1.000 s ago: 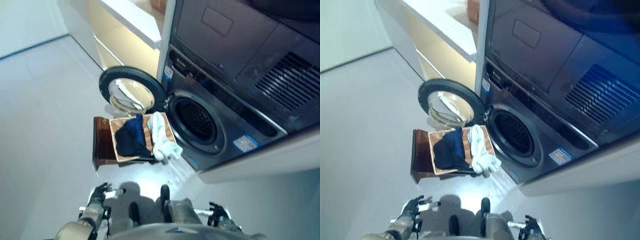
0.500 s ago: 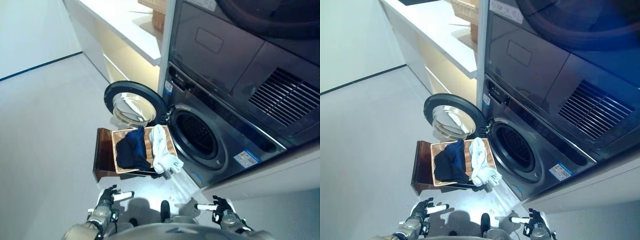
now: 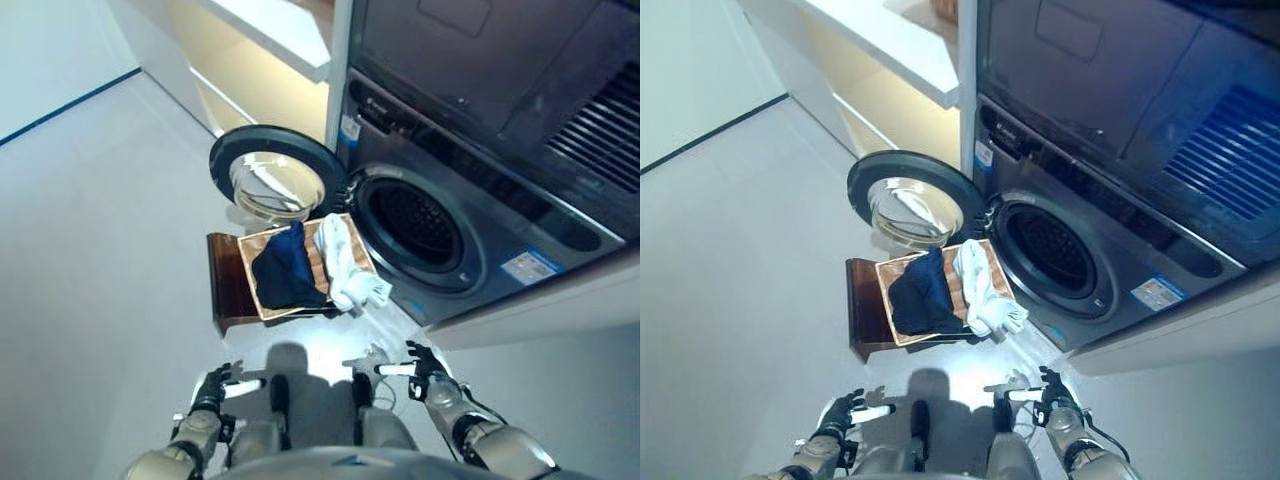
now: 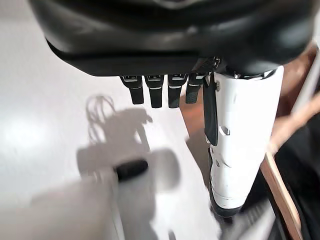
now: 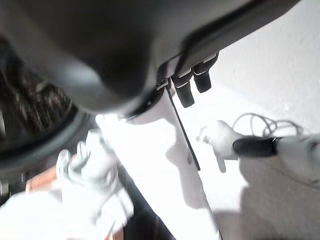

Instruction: Pick up the clothes and place them into the washing machine

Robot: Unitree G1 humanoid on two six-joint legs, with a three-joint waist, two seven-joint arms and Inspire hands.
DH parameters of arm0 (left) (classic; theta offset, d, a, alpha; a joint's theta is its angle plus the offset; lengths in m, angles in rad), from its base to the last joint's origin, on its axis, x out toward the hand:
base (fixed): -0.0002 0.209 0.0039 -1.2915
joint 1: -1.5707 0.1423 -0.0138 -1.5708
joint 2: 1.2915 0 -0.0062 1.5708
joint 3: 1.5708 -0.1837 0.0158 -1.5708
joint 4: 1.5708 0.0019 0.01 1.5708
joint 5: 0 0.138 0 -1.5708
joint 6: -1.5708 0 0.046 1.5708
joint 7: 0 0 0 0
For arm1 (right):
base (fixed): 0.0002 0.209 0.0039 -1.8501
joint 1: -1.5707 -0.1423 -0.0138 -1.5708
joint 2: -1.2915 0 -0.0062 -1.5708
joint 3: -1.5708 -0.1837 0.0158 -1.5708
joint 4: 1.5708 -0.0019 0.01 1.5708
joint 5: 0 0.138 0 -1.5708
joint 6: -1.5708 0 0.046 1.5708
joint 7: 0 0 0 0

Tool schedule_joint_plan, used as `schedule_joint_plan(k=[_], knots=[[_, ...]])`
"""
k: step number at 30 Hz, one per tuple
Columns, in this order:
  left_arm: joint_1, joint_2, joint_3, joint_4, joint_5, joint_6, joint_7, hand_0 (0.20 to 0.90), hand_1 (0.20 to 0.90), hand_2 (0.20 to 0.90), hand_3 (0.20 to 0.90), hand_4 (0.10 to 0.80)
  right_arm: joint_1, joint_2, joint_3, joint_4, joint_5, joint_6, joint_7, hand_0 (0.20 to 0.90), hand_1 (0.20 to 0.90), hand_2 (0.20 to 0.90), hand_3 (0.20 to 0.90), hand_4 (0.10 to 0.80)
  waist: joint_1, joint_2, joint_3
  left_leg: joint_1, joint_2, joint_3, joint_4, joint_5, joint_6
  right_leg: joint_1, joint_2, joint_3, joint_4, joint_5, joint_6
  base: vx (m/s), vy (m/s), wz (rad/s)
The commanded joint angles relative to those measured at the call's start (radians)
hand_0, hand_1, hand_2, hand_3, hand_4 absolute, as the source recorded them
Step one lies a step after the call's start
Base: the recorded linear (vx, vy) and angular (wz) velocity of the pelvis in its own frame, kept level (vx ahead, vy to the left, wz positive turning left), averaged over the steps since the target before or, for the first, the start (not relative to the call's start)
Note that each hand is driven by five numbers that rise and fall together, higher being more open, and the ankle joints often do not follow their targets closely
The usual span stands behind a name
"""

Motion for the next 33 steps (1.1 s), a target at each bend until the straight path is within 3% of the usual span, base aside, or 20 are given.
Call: schedule_joint_plan(k=[1,16,33], knots=[[-0.071,-0.013,0.011,0.009,-0.031,-0.046,0.036,0.9,0.9,0.9,0.9,0.8,-0.126,-0.037,0.005,-0.07,-0.001,-0.039,-0.075,0.9,0.9,0.9,0.9,0.8,-0.001,-0.027,0.034,-0.065,0.013,-0.053,0.092,-0.043,-0.069,0.069,-0.011,0.041,0.03,-0.064,-0.006,-0.022,-0.006,0.09],[-0.072,-0.012,-0.027,-0.098,-0.127,-0.088,0.085,0.9,0.9,0.9,0.9,0.8,-0.447,-0.097,0.02,-0.219,0.087,-0.085,-0.171,0.9,0.9,0.9,0.9,0.8,0.048,-0.022,0.138,-0.144,0.03,-0.085,0.049,0.017,-0.087,-0.031,0.008,0.005,0.052,-0.054,-0.006,-0.023,-0.01,0.1],[-0.073,-0.001,-0.01,-0.157,-0.209,-0.126,0.11,0.9,0.9,0.9,0.9,0.8,-0.613,-0.147,0.043,-0.28,0.076,-0.092,-0.212,0.9,0.9,0.9,0.9,0.8,0.061,-0.016,0.194,-0.187,0.033,-0.094,0.033,0.042,-0.098,-0.088,0.016,-0.004,0.07,-0.049,-0.008,0.001,0.001,0.02]])
